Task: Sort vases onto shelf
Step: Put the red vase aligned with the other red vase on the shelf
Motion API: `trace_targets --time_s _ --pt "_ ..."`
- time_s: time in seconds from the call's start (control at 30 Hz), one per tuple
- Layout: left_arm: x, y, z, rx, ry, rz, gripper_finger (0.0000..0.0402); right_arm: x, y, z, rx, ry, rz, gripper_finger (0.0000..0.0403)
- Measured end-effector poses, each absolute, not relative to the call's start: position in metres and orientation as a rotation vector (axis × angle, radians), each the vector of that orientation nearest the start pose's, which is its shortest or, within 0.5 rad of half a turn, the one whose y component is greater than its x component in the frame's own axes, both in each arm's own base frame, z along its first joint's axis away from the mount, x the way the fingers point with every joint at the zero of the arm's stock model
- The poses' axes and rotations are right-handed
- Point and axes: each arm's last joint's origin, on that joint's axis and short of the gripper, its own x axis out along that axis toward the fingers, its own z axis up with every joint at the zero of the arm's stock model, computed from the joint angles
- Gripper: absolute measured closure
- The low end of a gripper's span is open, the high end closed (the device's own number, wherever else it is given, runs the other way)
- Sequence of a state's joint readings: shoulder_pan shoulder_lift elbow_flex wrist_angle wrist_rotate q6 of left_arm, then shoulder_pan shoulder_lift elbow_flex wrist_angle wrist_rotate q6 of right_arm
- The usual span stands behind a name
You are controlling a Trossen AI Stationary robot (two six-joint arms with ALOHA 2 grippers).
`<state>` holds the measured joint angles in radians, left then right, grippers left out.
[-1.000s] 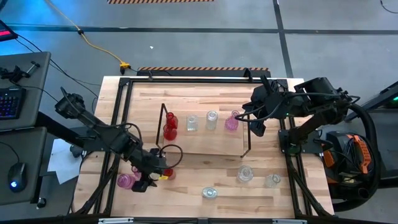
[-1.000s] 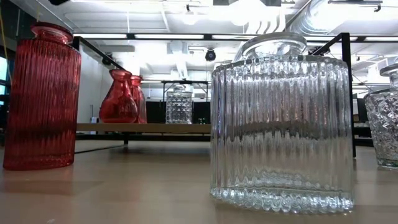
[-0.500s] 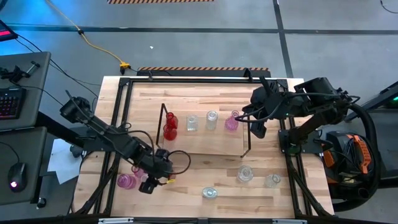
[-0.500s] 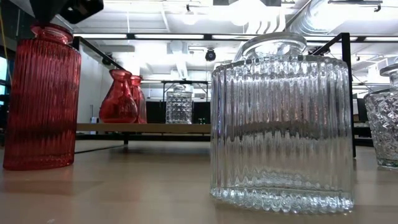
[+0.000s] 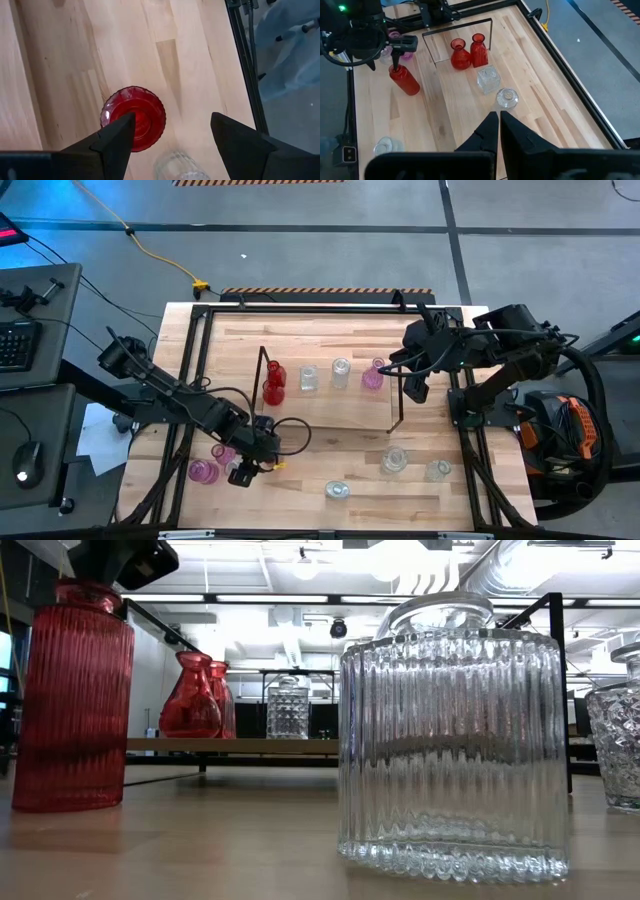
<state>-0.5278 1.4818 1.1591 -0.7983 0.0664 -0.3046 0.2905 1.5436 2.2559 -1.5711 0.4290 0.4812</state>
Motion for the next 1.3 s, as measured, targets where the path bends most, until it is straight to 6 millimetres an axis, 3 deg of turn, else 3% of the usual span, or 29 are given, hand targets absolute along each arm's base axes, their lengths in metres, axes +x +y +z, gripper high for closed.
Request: trace_targets --time_s 0.63,1.3 --pt "0.248 -0.147 0.25 0.006 1.266 -0.339 0.0164 0.215 0.052 0.502 0.152 0.748 -0.317 0.0403" --pt "0.253 -0.145 0.24 0.147 1.241 -0.211 0.0294 0.215 0.052 0.502 0.15 0.75 -0.312 0.0403"
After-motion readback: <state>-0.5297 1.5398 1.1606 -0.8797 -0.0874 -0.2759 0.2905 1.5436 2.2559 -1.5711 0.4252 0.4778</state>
